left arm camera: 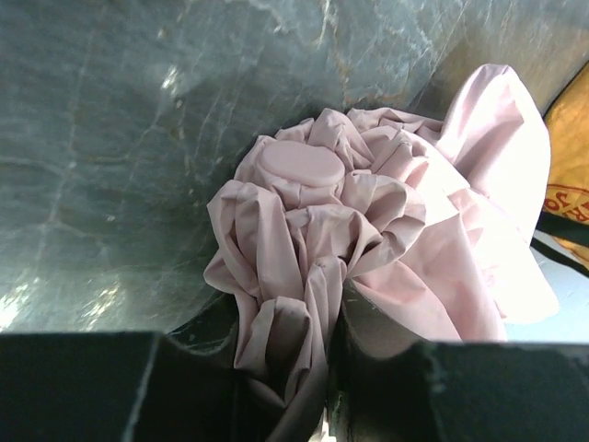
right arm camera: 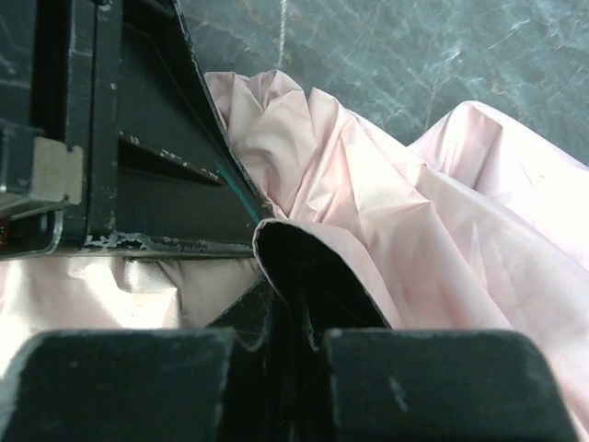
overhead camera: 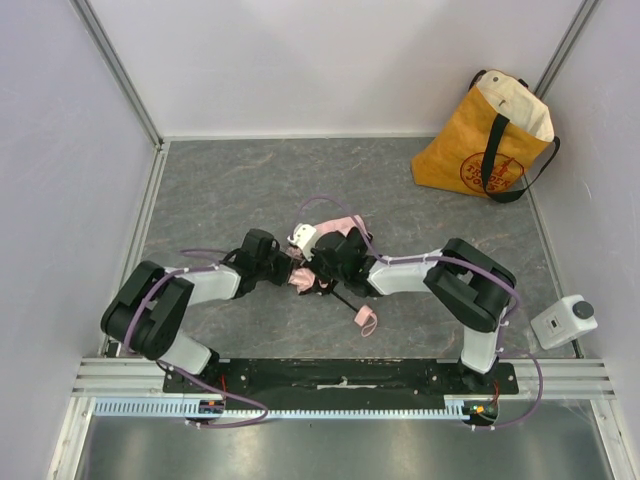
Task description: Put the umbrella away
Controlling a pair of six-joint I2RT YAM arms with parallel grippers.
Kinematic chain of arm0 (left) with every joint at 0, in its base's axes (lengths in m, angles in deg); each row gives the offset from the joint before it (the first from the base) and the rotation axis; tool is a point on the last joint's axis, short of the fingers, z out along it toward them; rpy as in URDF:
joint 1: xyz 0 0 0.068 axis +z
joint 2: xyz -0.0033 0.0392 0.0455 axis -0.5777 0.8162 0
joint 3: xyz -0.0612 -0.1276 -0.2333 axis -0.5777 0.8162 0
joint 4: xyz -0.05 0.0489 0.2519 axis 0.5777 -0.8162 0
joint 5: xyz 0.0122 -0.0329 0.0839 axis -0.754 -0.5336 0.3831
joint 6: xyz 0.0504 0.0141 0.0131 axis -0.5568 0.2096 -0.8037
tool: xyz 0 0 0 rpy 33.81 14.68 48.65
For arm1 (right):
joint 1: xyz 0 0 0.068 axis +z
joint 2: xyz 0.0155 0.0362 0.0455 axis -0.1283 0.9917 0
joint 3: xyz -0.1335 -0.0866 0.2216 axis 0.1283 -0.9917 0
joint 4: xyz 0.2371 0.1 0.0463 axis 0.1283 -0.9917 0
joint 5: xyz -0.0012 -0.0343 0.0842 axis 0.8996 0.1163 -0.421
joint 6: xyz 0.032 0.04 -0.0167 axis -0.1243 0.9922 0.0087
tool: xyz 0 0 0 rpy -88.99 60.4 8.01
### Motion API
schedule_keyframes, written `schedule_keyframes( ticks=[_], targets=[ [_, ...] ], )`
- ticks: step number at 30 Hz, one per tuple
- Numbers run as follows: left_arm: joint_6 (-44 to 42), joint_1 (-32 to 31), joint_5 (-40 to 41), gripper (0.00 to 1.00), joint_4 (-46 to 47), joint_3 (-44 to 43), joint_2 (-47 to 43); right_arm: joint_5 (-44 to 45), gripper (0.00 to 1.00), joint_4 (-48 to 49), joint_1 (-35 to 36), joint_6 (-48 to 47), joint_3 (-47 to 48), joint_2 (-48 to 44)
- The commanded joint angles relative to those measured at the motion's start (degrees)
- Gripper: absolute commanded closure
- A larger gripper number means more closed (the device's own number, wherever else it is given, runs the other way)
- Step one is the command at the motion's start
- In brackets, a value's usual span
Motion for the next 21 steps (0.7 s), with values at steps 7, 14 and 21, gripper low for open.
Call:
schedule_keyframes(
  ticks=[7,14,21],
  targets=[
    [-1.43,-0.22,8.50,0.98,-23.92,1.56,-0.65,8.20,0.38,-23.60,4.53,13.86,0.18,-16.97],
    [-0.37,-0.22,7.53,0.98,-24.44,2.26,0.68,11.47,0.02,-25.39,13.58,8.50,-2.09,-32.02],
    [0.07,-0.31,6.65,0.98,-28.57,0.16,-0.03,13.12,0.04,-19.41,15.52,0.50,-1.05,-22.73]
  ],
)
